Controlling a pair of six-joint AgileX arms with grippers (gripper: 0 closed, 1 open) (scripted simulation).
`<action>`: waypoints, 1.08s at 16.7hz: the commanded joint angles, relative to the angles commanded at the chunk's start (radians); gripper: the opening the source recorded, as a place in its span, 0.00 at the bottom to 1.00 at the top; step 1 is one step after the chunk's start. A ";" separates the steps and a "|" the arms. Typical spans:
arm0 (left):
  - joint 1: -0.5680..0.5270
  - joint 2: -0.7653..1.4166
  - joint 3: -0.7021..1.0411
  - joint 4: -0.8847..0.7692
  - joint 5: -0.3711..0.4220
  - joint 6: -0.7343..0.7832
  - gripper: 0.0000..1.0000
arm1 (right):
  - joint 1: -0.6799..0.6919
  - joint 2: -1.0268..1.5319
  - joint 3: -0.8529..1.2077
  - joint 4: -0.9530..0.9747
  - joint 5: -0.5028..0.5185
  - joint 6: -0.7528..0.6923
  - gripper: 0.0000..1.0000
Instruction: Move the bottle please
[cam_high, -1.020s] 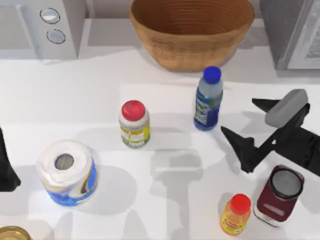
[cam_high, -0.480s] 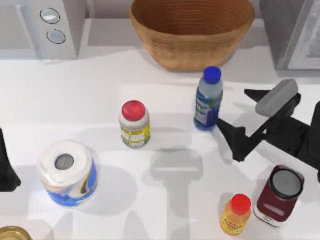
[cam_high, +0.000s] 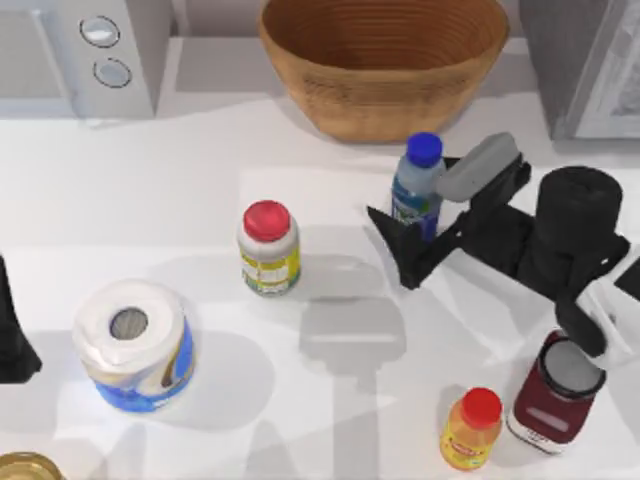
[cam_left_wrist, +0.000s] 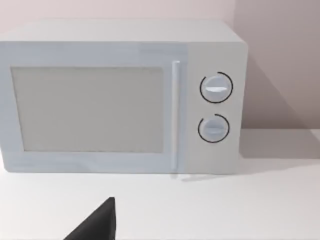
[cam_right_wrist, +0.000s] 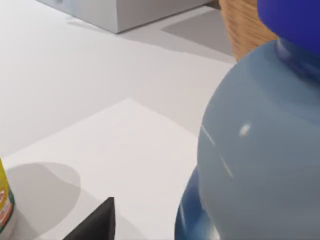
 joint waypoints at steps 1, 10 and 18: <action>0.000 0.000 0.000 0.000 0.000 0.000 1.00 | 0.007 0.014 0.017 -0.002 0.007 0.002 1.00; 0.000 0.000 0.000 0.000 0.000 0.000 1.00 | 0.012 0.023 0.027 -0.004 0.012 0.003 0.70; 0.000 0.000 0.000 0.000 0.000 0.000 1.00 | 0.012 0.023 0.027 -0.004 0.012 0.003 0.10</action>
